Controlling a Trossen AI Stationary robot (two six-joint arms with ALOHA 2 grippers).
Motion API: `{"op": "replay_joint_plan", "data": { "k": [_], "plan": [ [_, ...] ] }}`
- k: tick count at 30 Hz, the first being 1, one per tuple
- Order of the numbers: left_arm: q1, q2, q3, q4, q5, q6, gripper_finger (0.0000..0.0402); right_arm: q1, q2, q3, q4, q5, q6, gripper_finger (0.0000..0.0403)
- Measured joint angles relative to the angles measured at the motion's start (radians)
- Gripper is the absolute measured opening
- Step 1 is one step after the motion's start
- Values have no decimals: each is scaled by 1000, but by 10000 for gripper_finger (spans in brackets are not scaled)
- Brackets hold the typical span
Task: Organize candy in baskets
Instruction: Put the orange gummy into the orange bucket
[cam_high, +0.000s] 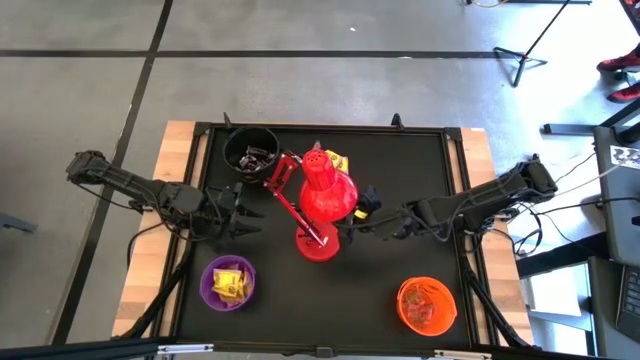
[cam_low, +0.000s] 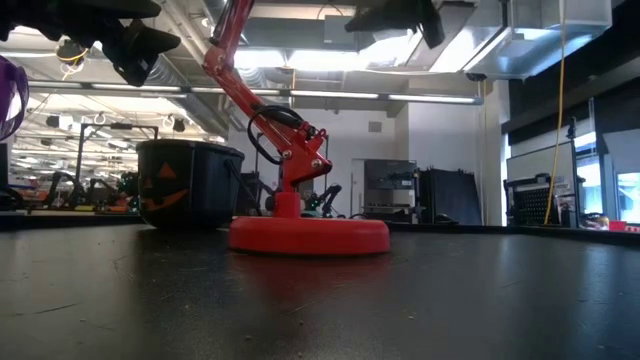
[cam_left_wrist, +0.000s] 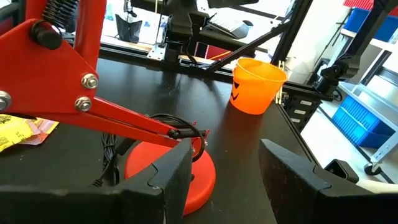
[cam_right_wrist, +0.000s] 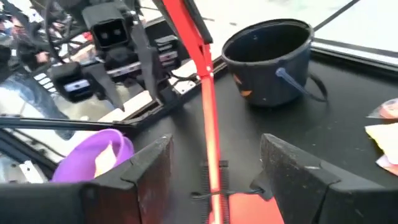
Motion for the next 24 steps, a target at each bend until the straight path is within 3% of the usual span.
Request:
{"op": "replay_joint_plan", "data": {
  "k": [6, 16, 24],
  "plan": [
    [0, 0, 0, -3, 0, -2, 174, -4, 11, 0, -79, 4, -3, 237],
    [0, 0, 0, -22, -9, -1, 174, -4, 21, 0, -74, -78, -23, 237],
    [0, 0, 0, -22, -33, 12, 174, -12, 35, 0, -103, 191, -210, 237]
  ]
}}
